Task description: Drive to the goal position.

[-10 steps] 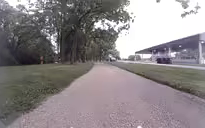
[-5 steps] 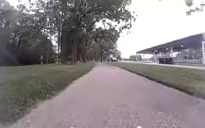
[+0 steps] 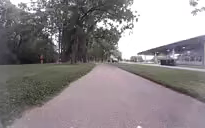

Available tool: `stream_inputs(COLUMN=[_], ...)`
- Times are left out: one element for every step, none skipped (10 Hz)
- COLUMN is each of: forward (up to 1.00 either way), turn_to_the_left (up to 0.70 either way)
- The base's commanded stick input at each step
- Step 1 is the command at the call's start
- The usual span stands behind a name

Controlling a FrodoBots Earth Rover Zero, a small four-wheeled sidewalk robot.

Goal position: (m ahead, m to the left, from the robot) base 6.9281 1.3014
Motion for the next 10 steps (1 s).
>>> stream_inputs(forward=[0.7,0.7,0.7,0.7,0.7,0.7,0.7,0.7,0.7,0.7], turn_to_the_left=[0.0,0.0,0.0,0.0,0.0,0.0,0.0,0.0,0.0,0.0])
